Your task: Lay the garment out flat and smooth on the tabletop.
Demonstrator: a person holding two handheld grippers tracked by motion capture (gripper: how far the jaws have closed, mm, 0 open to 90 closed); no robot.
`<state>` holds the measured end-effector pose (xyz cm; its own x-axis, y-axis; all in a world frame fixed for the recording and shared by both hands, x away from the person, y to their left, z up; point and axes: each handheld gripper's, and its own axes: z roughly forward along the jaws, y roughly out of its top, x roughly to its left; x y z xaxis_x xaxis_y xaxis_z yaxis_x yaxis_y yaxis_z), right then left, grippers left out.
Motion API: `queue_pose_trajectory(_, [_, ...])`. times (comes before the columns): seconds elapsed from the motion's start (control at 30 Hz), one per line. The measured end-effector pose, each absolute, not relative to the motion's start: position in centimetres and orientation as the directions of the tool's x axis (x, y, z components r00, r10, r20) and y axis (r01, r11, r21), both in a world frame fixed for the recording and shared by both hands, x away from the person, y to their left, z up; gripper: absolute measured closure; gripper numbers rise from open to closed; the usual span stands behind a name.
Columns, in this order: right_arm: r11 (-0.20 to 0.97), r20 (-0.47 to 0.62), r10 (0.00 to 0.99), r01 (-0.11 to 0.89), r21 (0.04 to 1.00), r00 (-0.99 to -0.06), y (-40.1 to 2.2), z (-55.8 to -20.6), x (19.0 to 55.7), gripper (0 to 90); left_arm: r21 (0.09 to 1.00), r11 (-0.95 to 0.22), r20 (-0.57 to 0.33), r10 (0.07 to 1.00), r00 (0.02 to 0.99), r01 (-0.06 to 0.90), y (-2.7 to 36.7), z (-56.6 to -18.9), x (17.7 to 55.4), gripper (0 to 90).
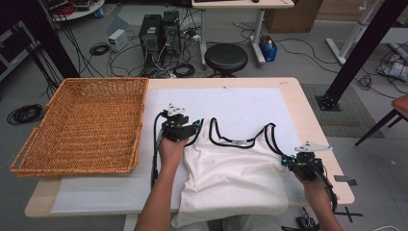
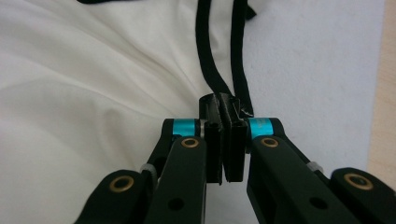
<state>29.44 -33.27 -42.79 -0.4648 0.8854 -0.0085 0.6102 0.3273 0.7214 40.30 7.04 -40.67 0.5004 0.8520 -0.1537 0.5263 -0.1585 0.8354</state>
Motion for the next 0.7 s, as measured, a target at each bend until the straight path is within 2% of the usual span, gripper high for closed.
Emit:
queue_pose_trajectory(0.13, [0.287,0.003,0.899,0.595,0.75,-0.437,-33.4,-41.7,29.3,72.8,0.823,-0.099,-0.221,0.851,0.477,0.559,6.4,-42.0,42.2,49.6])
queue_pose_trajectory(0.17, [0.275,0.01,0.901,0.591,0.759,-0.433,-33.6,-41.5,29.4,66.4,0.813,-0.11,-0.216,0.855,0.472,0.572,6.2,-42.4,42.6,49.6])
queue_pose_trajectory(0.33, [0.232,0.027,0.914,0.575,0.785,-0.405,-34.2,-40.2,30.4,51.9,0.752,-0.159,-0.215,0.858,0.466,0.64,5.0,-44.7,43.7,49.8])
queue_pose_trajectory(0.4, [0.213,0.035,0.92,0.575,0.79,-0.39,-34.4,-40.0,30.9,49.1,0.752,-0.177,-0.177,0.873,0.454,0.635,4.7,-44.8,43.6,59.7])
queue_pose_trajectory(0.43, [0.204,0.04,0.923,0.576,0.791,-0.383,-34.3,-39.8,31.2,47.0,0.743,-0.173,-0.203,0.862,0.464,0.647,4.8,-44.8,43.6,72.6])
queue_pose_trajectory(0.47, [0.199,0.044,0.924,0.577,0.792,-0.379,-34.3,-39.8,31.6,46.4,0.734,-0.19,-0.19,0.865,0.465,0.652,4.9,-44.7,43.5,84.5])
queue_pose_trajectory(0.57, [0.194,0.048,0.924,0.574,0.795,-0.379,-34.0,-39.5,32.7,46.4,0.754,-0.119,-0.184,0.906,0.382,0.645,6.3,-43.8,42.9,86.6])
queue_pose_trajectory(0.7, [0.169,0.065,0.929,0.574,0.802,-0.364,-33.3,-39.3,35.1,47.0,0.81,0.026,-0.234,0.93,0.283,0.585,10.0,-41.6,41.7,86.7])
